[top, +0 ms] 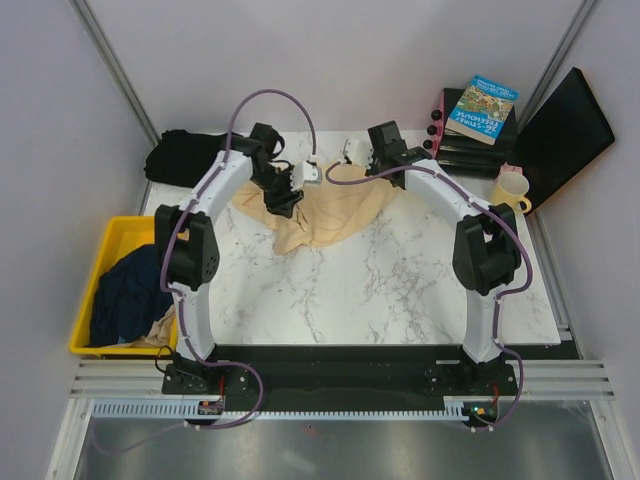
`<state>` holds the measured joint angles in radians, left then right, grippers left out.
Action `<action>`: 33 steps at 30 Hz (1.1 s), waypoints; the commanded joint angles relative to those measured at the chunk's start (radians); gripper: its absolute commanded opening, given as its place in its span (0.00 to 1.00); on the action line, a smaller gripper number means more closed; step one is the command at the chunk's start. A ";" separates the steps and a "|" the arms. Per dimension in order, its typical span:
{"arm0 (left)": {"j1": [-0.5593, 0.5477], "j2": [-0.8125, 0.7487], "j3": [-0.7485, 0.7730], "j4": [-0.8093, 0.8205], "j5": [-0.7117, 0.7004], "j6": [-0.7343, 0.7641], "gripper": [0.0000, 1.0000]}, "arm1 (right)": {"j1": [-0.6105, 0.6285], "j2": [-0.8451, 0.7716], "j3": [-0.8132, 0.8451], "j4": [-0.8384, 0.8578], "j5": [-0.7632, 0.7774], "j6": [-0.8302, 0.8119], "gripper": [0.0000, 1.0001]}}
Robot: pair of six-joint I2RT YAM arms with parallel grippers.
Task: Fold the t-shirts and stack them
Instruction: Flatten out the tshirt
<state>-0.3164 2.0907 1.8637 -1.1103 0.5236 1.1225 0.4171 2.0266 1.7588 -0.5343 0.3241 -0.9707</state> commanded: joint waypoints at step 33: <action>0.073 0.075 -0.003 0.345 -0.042 0.026 0.56 | 0.011 0.001 0.039 -0.021 0.015 0.053 0.00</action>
<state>-0.2390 2.1963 1.8481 -0.7849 0.4496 1.1442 0.4225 2.0266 1.7397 -0.5503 0.3374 -0.9302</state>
